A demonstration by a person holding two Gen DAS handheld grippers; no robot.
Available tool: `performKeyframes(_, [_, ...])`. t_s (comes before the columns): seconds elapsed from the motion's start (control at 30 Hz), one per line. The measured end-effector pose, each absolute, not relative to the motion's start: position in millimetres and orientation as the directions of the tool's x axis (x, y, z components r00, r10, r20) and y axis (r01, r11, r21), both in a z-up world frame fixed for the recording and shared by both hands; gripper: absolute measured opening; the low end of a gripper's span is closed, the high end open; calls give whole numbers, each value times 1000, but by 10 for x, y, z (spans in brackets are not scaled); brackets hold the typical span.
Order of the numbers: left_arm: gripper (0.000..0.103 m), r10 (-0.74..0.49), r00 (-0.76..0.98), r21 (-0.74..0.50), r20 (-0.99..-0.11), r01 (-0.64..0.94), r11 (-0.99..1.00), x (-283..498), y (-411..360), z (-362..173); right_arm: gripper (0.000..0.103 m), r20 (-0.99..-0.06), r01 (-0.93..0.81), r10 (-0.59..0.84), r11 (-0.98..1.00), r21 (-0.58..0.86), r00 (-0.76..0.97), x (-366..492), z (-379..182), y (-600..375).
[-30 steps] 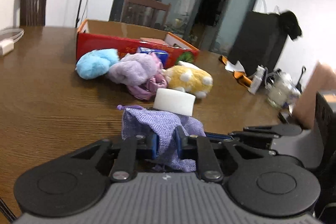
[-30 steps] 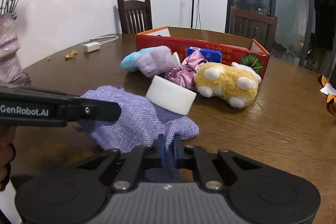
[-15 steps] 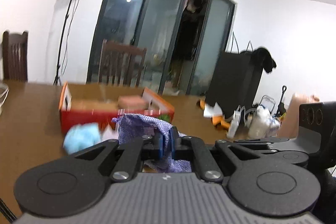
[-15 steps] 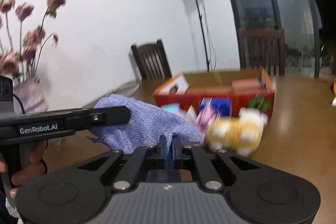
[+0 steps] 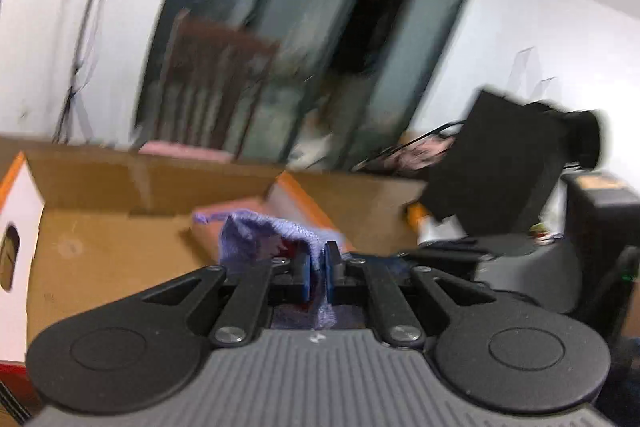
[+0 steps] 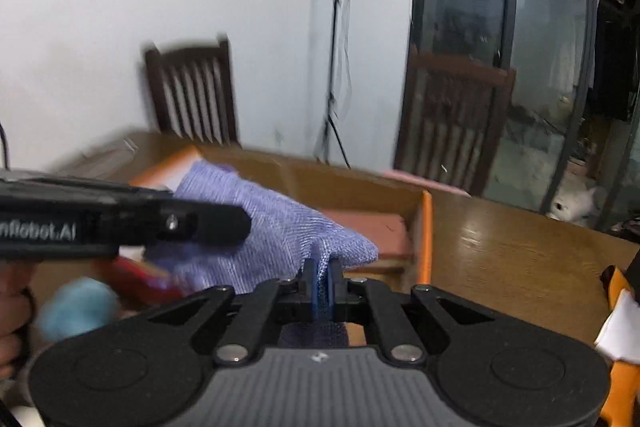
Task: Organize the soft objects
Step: 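Carry the lavender cloth into the box and open both tools, then withdraw both tools from the box toward the remaining soft items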
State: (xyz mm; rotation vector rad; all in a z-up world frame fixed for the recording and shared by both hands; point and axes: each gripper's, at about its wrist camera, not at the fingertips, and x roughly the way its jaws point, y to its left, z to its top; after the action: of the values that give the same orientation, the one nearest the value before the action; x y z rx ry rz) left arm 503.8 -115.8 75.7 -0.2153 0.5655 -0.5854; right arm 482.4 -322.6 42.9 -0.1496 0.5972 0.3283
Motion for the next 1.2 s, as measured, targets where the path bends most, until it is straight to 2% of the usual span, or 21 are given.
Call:
performKeyframes(0.1, [11,-512,665,-343,-544,380,859,5280,-1272,538,6,-642,-324,182,940,-110,745,5148,273,-3208])
performKeyframes(0.2, [17,-482,643,-294,-595,384,875,5306,-1281,458,14,-685,-327,155,936,-128,712,5297,171,-3187])
performKeyframes(0.23, [29,-465,647,-265,-604,387,883,5272,-1287,477,15,-684,-324,145,936,-140,715,5315,156,-3175])
performKeyframes(0.27, [47,-443,652,-232,-615,388,892,5253,-1307,502,16,-685,-328,142,933,-149,714,5342,160,-3157])
performKeyframes(0.37, [61,-387,700,-127,-600,394,910,5106,-1291,665,25,-681,-327,140,933,-153,719,5299,224,-3131])
performKeyframes(0.43, [70,-359,735,-76,-576,390,918,4971,-1218,804,26,-653,-317,147,937,-150,743,5155,334,-3171])
performKeyframes(0.6, [72,-337,798,-39,-499,368,929,4615,-983,1269,28,-566,-306,173,940,-149,806,4795,814,-3273])
performKeyframes(0.67, [76,-321,830,-14,-457,354,935,4416,-874,1454,36,-527,-304,183,940,-152,830,4588,1017,-3281])
performKeyframes(0.9, [92,-240,919,69,-312,274,959,3592,-557,1775,48,-414,-302,204,935,-184,887,3799,1486,-3344])
performKeyframes(0.97, [93,-226,930,65,-289,255,965,3381,-484,1787,60,-368,-296,215,938,-181,905,3544,1552,-3349])
performKeyframes(1.0, [93,-214,936,67,-280,241,968,3266,-451,1782,63,-346,-296,223,939,-174,911,3447,1562,-3354])
performKeyframes(1.07, [97,-177,951,84,-253,204,975,3022,-417,1746,83,-285,-292,242,944,-150,928,3216,1555,-3354])
performKeyframes(1.1, [99,-161,959,94,-233,187,978,2888,-411,1710,88,-261,-291,247,946,-143,933,3101,1527,-3347])
performKeyframes(1.2, [101,-138,971,127,-195,165,978,2499,-388,1580,91,-202,-283,257,952,-114,945,2764,1424,-3332])
